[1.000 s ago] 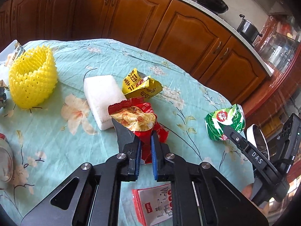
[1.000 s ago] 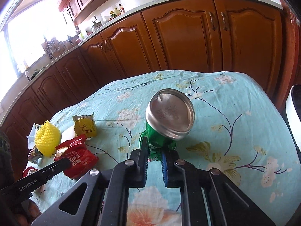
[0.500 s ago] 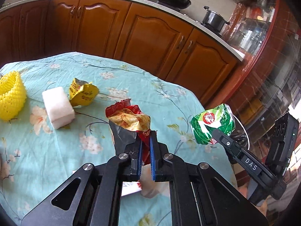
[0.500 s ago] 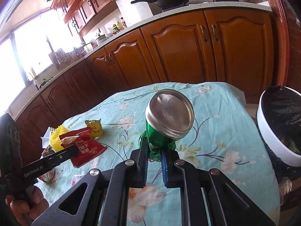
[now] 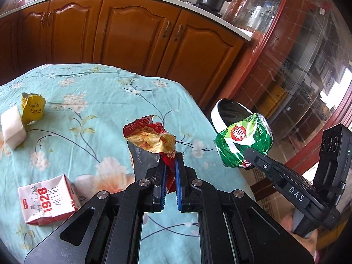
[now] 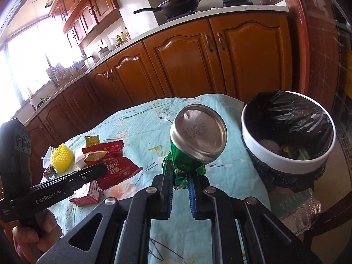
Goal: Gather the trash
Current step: 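Carry the chip bag and can over the bin and open both tools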
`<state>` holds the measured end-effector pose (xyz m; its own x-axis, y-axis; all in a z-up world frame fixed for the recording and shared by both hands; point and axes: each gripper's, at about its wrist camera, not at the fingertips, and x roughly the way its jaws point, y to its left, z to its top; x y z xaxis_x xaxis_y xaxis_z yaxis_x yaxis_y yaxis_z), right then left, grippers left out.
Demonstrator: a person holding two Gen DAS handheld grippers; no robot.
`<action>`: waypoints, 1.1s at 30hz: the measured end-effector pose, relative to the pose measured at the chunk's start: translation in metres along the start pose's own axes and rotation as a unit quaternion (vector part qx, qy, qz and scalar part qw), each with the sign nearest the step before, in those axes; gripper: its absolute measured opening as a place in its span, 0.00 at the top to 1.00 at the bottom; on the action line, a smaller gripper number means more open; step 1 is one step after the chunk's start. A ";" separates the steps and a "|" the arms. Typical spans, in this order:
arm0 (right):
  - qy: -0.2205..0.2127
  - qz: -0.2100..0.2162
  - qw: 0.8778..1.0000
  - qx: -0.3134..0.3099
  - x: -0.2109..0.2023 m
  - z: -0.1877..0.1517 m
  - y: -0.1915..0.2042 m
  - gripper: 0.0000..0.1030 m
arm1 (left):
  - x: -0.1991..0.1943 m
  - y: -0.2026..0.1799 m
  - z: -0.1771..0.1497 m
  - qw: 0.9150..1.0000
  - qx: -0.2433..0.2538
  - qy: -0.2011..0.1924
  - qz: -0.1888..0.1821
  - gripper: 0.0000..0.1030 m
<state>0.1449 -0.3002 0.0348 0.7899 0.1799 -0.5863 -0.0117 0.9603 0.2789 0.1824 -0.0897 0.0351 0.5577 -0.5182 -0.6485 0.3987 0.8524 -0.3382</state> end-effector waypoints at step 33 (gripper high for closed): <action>-0.036 -0.081 0.995 0.043 -0.053 0.018 -0.112 0.89 | 0.069 -0.123 0.040 0.992 0.095 0.040 -0.071 0.94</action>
<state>0.1151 -0.4210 0.0483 0.8189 0.0046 -0.5739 0.1701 0.9531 0.2504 0.2011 -0.2336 0.0595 0.4296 -0.6190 -0.6575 0.6040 0.7382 -0.3004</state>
